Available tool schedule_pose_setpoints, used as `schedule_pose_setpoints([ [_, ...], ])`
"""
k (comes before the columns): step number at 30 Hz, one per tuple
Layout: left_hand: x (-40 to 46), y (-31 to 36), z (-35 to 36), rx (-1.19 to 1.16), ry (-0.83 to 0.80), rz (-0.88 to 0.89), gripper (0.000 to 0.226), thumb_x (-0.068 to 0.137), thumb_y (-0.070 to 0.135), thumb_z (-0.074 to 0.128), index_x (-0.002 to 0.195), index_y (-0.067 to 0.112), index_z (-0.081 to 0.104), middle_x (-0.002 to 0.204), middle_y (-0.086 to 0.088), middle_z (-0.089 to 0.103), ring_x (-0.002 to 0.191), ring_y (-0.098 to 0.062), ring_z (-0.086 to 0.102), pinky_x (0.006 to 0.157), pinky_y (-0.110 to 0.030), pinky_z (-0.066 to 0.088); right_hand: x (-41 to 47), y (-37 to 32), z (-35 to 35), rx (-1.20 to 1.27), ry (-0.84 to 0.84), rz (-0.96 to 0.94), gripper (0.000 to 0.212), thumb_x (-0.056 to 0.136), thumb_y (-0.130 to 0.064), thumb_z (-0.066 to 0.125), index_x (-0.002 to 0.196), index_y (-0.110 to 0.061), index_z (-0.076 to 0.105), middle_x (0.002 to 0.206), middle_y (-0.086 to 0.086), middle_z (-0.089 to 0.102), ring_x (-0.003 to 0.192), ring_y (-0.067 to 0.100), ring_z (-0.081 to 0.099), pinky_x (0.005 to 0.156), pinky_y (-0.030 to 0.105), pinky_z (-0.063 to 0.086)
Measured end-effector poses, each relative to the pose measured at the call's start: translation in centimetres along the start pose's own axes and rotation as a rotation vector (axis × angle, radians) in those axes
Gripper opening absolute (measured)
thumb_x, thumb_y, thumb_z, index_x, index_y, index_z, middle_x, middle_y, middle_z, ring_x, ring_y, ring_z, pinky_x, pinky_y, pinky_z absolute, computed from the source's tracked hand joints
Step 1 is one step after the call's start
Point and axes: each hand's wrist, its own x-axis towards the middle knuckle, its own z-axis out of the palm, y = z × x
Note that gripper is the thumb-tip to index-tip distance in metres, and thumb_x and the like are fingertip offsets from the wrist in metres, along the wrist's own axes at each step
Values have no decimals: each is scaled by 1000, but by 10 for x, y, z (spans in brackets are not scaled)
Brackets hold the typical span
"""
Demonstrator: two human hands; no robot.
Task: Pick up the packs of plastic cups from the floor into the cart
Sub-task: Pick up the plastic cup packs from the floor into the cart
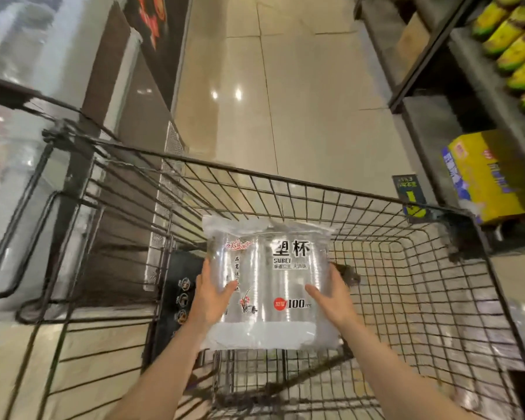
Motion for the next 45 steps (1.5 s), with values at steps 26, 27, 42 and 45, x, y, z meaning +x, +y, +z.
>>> schedule_pose_setpoints([
  [26, -31, 142, 21, 726, 34, 691, 58, 91, 49, 49, 139, 16, 40, 137, -5, 48, 123, -23, 48, 102, -41, 41, -65, -8, -99, -357, 227, -175, 69, 89, -43, 57, 148, -27, 26, 154, -5, 27, 139, 16, 32, 114, 40, 31],
  [27, -39, 161, 28, 738, 18, 733, 59, 92, 50, 48, 139, 16, 40, 138, -5, 47, 124, -23, 48, 102, -40, 40, -76, -6, -113, -347, 266, -178, 68, 90, -43, 57, 148, -27, 26, 154, -5, 28, 139, 16, 32, 114, 40, 31],
  [42, -272, 312, 258, 763, -332, 1335, 51, 89, 45, 56, 129, 13, 49, 124, -4, 55, 117, -23, 50, 95, -38, 44, -328, 193, -295, -148, 783, 109, 58, 89, -32, 61, 140, -15, 41, 141, 4, 43, 130, 21, 43, 102, 27, 33],
  [45, -343, 308, 323, 761, -414, 1404, 51, 87, 42, 59, 126, 10, 51, 120, -8, 55, 115, -28, 52, 94, -39, 44, -389, 261, -315, -102, 858, 176, 60, 89, -35, 60, 142, -18, 38, 143, 1, 41, 130, 19, 43, 100, 28, 37],
])
